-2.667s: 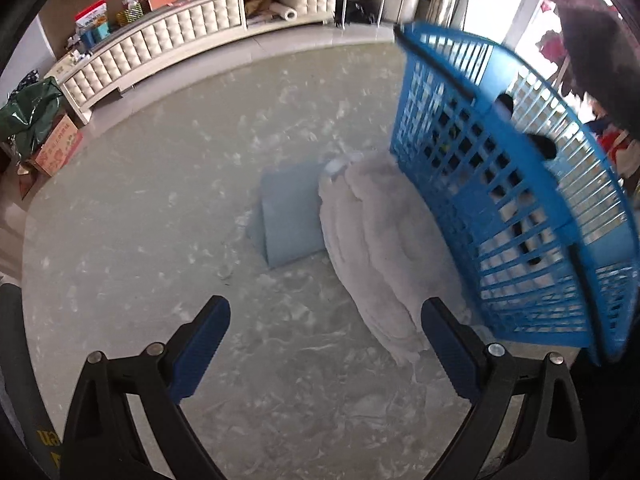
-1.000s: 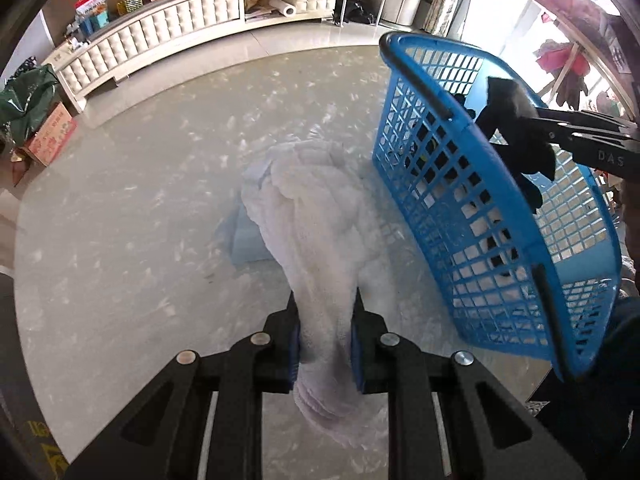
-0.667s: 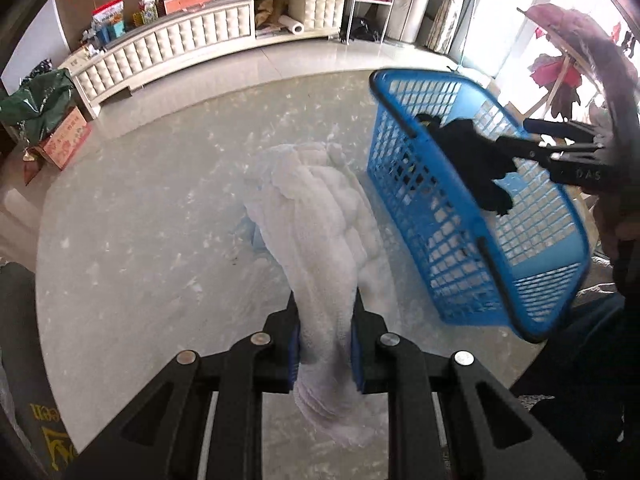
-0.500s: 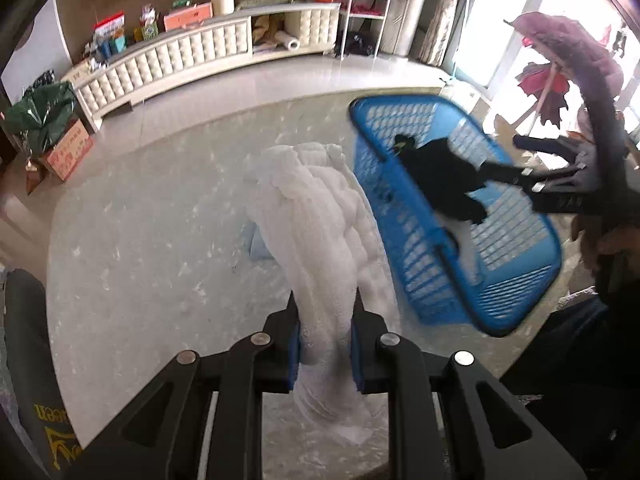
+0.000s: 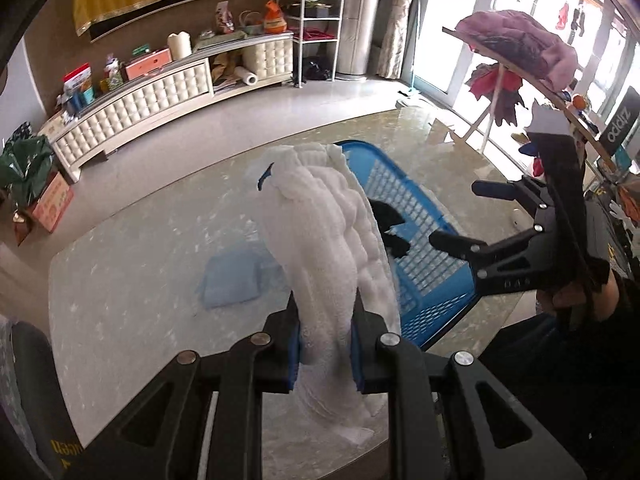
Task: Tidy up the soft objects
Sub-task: 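Carry the white quilted towel into the basket and open the left gripper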
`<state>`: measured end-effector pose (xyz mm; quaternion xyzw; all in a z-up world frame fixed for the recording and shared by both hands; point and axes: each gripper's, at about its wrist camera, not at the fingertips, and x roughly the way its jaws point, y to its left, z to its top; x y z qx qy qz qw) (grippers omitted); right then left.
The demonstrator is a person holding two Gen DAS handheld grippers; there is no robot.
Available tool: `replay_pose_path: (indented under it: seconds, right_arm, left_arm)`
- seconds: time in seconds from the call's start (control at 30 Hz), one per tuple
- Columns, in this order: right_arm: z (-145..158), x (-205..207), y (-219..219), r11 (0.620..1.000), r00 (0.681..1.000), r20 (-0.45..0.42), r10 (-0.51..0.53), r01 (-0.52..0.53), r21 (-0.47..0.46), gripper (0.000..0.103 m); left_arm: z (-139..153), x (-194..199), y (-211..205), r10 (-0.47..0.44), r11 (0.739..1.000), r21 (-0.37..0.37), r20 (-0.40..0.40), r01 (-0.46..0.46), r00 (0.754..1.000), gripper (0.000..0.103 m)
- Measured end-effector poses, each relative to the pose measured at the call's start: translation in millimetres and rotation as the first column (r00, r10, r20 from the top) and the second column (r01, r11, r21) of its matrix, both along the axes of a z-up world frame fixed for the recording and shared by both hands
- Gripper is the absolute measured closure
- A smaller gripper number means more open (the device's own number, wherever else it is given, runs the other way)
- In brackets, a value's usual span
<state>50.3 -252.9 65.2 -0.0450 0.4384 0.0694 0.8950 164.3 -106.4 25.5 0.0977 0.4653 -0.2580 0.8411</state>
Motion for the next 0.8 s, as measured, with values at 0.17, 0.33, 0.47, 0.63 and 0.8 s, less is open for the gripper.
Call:
replay_pose_path:
  seconds: [0.17,0.33,0.47,0.63,0.8]
  right_arm:
    - [3.2,-8.1,-6.3,0.999,1.000,0.015,-0.007,0.006,0.031,0.000]
    - [0.7,-15.1,-11.4,0.998,1.000,0.013,-0.007,0.006,0.060,0.000]
    - [-3.0,-18.2,-18.9,0.998,1.000,0.003,-0.008,0.007,0.061,0.000]
    - [-5.3,-17.6,-26.3,0.997,1.000,-0.013,-0.023,0.024,0.067,0.000]
    - [-10.4,-15.3,-35.2,0.996,0.998,-0.042,-0.046,0.049,0.071,0.000]
  left_arm:
    - [-2.3,10.7,-25.9,-0.036,0.999,0.016,-0.006,0.036,0.999,0.085]
    - [-14.1,21.0,-54.2,-0.063,0.997,0.041,-0.028,0.064,0.998,0.085]
    - [-30.4,30.7,-69.1,-0.072,0.996,0.054,-0.061,0.076,0.996,0.085]
    - [-52.0,41.0,-87.0,-0.091,0.993,0.067,-0.096,0.098,0.991,0.085]
    - [-72.5,50.4,-101.5,-0.092,0.991,0.079,-0.135,0.104,0.987,0.085]
